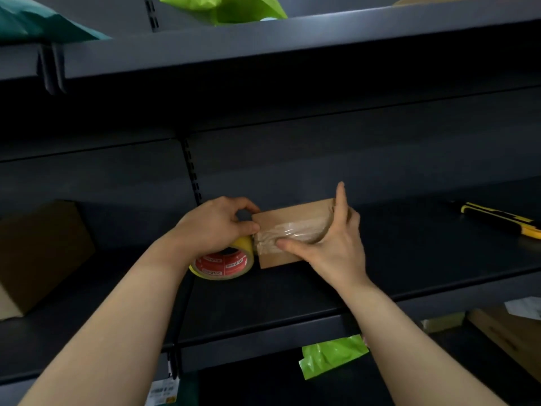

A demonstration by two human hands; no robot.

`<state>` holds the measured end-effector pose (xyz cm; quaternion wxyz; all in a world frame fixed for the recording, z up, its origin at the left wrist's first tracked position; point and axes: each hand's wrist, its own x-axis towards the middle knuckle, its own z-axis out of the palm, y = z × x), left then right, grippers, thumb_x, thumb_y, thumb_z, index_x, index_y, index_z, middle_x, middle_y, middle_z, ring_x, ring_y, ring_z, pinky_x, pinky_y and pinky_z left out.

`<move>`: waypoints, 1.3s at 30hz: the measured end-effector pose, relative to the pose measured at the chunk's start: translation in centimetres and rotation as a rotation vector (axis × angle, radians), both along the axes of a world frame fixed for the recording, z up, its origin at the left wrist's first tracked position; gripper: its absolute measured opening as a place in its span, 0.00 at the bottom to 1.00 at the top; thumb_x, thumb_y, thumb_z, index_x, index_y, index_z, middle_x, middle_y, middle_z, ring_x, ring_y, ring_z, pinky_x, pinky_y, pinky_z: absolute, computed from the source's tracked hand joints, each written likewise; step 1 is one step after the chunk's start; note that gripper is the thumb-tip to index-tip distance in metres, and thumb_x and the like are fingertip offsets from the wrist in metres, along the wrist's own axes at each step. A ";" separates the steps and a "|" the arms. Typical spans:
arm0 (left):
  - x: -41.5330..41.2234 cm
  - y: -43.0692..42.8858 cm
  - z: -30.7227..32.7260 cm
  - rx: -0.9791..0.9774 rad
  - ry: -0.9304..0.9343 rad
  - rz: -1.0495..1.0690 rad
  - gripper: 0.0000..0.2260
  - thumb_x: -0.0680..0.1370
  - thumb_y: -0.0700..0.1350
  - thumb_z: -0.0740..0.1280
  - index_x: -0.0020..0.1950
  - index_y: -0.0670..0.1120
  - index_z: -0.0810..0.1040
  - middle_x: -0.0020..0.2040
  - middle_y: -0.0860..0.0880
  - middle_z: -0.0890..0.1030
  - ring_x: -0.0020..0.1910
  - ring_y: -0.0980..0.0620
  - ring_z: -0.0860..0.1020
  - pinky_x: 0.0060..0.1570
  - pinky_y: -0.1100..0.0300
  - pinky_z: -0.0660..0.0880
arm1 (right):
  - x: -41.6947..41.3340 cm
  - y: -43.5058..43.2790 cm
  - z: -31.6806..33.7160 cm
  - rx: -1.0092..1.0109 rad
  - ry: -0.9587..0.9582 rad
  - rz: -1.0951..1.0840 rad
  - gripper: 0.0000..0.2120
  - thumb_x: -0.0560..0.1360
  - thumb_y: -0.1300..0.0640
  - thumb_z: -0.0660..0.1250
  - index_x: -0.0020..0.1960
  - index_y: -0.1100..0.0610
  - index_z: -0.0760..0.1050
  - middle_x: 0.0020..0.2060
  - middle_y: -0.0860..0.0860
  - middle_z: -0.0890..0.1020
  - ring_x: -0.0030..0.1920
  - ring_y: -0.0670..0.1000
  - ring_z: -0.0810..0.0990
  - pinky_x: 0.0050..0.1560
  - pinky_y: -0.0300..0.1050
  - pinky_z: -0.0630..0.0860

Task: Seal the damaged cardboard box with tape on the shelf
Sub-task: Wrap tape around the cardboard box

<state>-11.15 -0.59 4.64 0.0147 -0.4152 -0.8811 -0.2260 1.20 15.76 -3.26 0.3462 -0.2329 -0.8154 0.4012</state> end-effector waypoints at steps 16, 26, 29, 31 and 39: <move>0.2 -0.7 0.3 0.176 -0.129 0.037 0.10 0.77 0.52 0.70 0.56 0.52 0.82 0.45 0.53 0.83 0.48 0.53 0.81 0.57 0.48 0.77 | 0.5 0.5 1.2 -0.431 0.401 0.066 0.27 0.77 0.43 0.66 0.73 0.49 0.67 0.67 0.45 0.73 0.70 0.47 0.70 0.69 0.45 0.68; 0.9 -0.2 -0.5 0.257 -0.277 0.075 0.14 0.77 0.51 0.69 0.43 0.41 0.85 0.41 0.40 0.83 0.44 0.43 0.82 0.52 0.48 0.78 | -0.9 -0.2 6.9 0.475 -0.179 -0.151 0.28 0.77 0.37 0.60 0.74 0.48 0.66 0.76 0.48 0.62 0.76 0.54 0.54 0.70 0.59 0.57; 0.8 0.3 -0.7 0.252 -0.300 0.062 0.17 0.76 0.51 0.70 0.44 0.36 0.83 0.37 0.40 0.81 0.38 0.43 0.80 0.46 0.50 0.77 | -1.1 -1.1 6.2 0.879 -0.023 0.007 0.25 0.80 0.38 0.48 0.66 0.46 0.75 0.73 0.47 0.68 0.78 0.50 0.53 0.75 0.61 0.47; 0.5 0.5 -1.0 0.264 -0.352 0.058 0.17 0.75 0.48 0.71 0.46 0.32 0.81 0.35 0.41 0.77 0.34 0.45 0.75 0.38 0.53 0.73 | -0.5 -1.9 5.9 0.955 -0.233 0.325 0.38 0.73 0.27 0.41 0.74 0.44 0.65 0.75 0.42 0.62 0.77 0.43 0.50 0.75 0.52 0.42; 2.2 0.8 -2.1 0.576 -0.610 -0.138 0.31 0.64 0.59 0.79 0.62 0.51 0.74 0.53 0.48 0.83 0.48 0.53 0.84 0.45 0.60 0.78 | 0.5 3.4 5.7 0.698 -0.450 0.394 0.34 0.72 0.31 0.54 0.76 0.38 0.54 0.77 0.39 0.56 0.77 0.43 0.51 0.77 0.52 0.51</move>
